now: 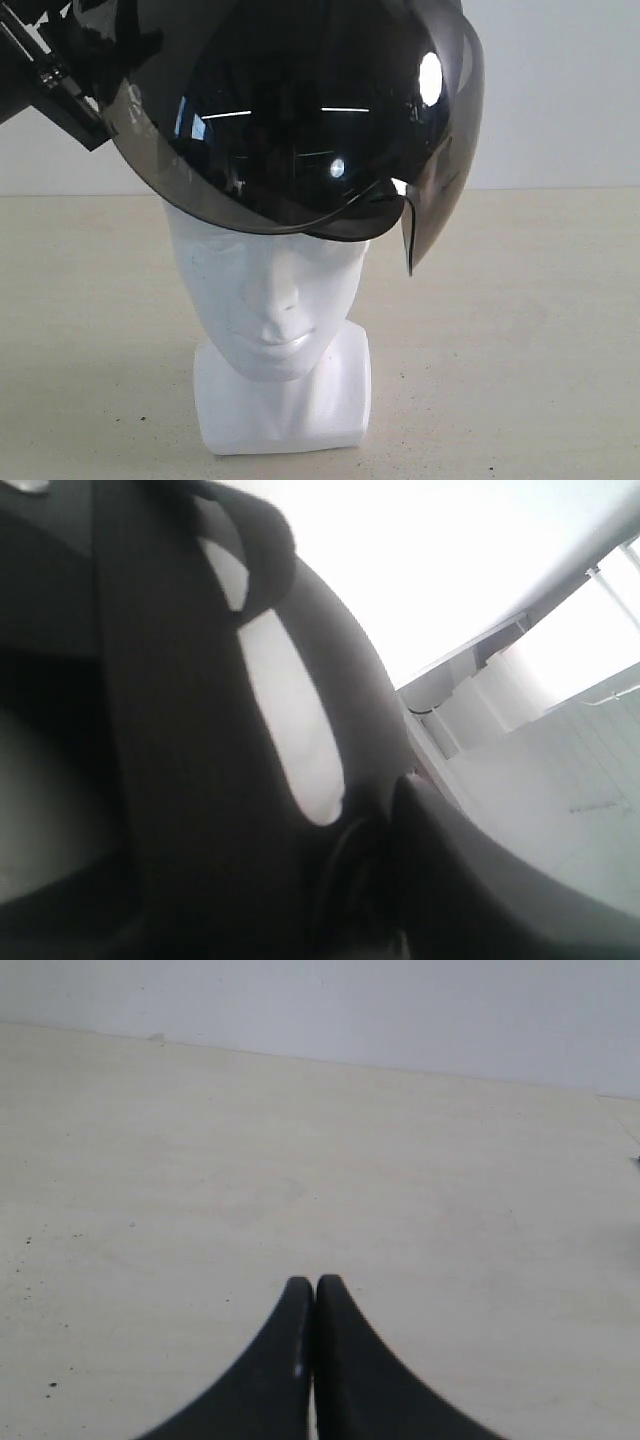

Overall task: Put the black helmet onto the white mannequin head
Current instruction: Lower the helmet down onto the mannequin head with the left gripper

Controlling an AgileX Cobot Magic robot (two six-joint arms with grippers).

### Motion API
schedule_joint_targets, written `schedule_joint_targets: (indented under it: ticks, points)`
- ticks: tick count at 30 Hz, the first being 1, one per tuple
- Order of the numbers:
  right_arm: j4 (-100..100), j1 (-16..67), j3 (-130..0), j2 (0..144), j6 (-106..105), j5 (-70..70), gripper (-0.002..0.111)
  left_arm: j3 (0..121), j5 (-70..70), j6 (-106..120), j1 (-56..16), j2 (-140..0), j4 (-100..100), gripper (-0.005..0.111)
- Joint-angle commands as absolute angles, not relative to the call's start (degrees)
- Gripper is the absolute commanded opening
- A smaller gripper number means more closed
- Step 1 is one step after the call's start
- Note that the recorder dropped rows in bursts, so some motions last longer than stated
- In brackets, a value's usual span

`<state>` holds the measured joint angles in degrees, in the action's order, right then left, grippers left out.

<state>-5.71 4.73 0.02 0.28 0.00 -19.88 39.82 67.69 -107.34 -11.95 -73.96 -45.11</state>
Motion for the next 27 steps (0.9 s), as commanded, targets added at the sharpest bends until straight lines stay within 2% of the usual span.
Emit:
schedule_joint_targets:
  ticks: [1, 27]
  points:
    - [-5.9, 4.5, 0.0, 0.0, 0.0, -19.6, 0.000, 39.6, 62.2, -102.9, -10.3, -73.4, -45.2, 0.004]
    - [-5.9, 4.5, 0.0, 0.0, 0.0, -19.6, 0.000, 36.1, 60.0, -100.3, -10.3, -73.4, -47.9, 0.004]
